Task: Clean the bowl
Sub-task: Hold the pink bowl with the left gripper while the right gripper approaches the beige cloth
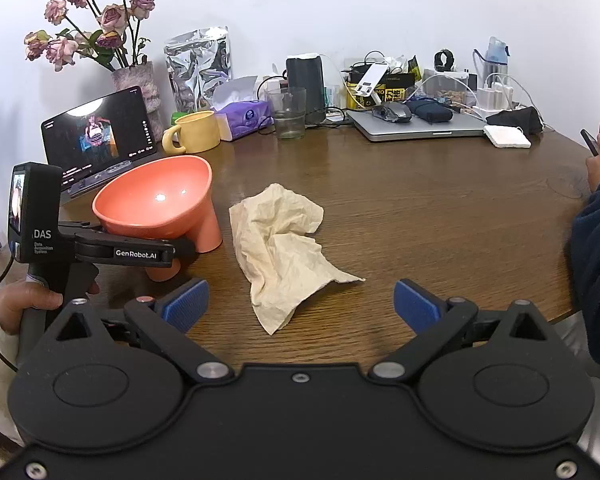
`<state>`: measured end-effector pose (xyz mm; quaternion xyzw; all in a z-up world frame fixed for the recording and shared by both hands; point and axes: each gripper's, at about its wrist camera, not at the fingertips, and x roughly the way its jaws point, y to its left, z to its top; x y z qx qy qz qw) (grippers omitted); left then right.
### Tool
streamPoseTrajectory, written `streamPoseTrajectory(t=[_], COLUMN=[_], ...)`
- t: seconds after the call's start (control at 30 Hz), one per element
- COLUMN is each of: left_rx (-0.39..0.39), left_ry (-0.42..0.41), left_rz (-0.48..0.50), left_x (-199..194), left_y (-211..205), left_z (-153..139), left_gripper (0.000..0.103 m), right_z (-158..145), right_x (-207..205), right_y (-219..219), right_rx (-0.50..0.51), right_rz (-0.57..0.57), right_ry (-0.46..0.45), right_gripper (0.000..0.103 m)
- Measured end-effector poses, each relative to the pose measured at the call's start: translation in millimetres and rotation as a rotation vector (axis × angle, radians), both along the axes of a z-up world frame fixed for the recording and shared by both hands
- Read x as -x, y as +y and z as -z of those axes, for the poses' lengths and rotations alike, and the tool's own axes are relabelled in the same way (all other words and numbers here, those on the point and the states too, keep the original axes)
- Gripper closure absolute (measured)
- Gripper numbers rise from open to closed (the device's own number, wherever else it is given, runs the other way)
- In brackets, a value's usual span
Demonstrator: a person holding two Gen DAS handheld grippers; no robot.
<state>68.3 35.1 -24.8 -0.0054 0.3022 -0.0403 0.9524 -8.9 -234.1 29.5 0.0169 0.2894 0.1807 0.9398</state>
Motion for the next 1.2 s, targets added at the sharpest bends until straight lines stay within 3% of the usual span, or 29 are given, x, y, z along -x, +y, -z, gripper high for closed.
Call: streamPoseTrajectory(t=[0.6,1.2], left_rx=[-0.025,-0.031], left_ry=[0.000,-0.003], left_rz=[-0.014,-0.020], left_x=[-2,-1], left_y=[3,7], left_z=[-1,-2], left_gripper=[0.006,0.006], right_z=[4,22], right_x=[-9,-59], right_y=[10,32], right_rx=[0.065,0.092], right_rz=[-0.001,-0.059], right_ry=[0.055,0.100], right_gripper=[0.003,0.003])
